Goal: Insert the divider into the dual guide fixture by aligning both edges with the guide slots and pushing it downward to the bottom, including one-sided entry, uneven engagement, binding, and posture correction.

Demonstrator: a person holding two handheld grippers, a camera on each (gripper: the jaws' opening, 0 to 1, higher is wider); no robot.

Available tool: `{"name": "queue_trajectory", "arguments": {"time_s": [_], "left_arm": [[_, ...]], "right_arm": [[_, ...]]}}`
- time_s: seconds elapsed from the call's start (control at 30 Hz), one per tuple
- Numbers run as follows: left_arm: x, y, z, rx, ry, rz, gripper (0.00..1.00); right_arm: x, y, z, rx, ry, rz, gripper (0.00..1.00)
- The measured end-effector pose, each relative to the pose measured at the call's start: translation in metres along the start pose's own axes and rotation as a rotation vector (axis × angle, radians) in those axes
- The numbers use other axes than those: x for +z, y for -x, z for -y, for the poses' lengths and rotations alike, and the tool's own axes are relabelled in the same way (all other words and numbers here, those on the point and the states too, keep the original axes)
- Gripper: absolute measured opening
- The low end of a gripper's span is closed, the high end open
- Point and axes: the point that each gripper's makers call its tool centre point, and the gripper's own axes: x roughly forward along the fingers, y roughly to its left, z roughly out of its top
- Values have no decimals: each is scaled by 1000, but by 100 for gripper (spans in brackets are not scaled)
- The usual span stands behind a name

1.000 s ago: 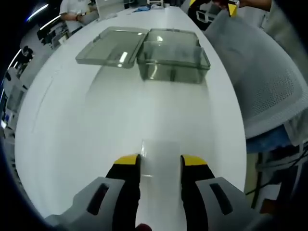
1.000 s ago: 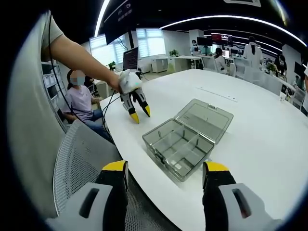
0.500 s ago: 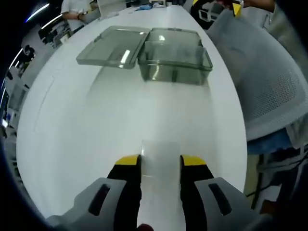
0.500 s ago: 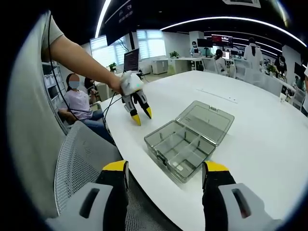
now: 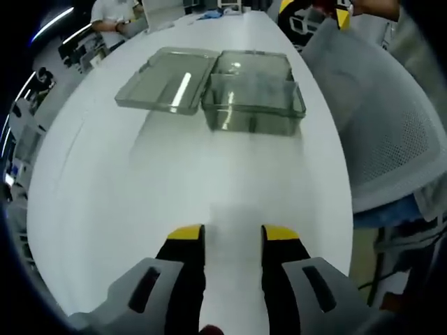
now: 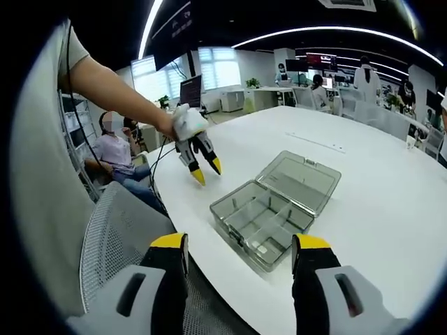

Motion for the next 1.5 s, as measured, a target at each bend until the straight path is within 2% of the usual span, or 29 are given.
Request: {"name": "queue_trajectory", "arguments": {"time_s": [0.17,0.27,0.4,0.53,0.57,0.77,0.87,1.1,1.5], "left_arm": [[15,4,2,8,-22,20,27],[21,7,4,14,-26,30,27],[29,12,9,22,-35,42,27],[43,18,13,38,-39,73,27],[45,19,15,41,-43,78,27],[70,26,26,57,-73,124,27],[83,29,30,65,-89,145,27],[111,36,37,86,-113,192,27],[137,37,50,105,-145,231,27]], "right_arm": [[4,-9,0,21,-11,8,56],[14,-14,0,52,-59,50,55],[21,-20,1,66,-59,51,53],[26,-28,0,90,-64,62,52],[29,-30,-4,118,-97,75,52],[32,-40,-4,144,-102,56,46],[39,-45,-12,193,-160,73,41],[43,-57,-14,216,-149,42,37],[55,-64,-22,261,-171,54,31]]}}
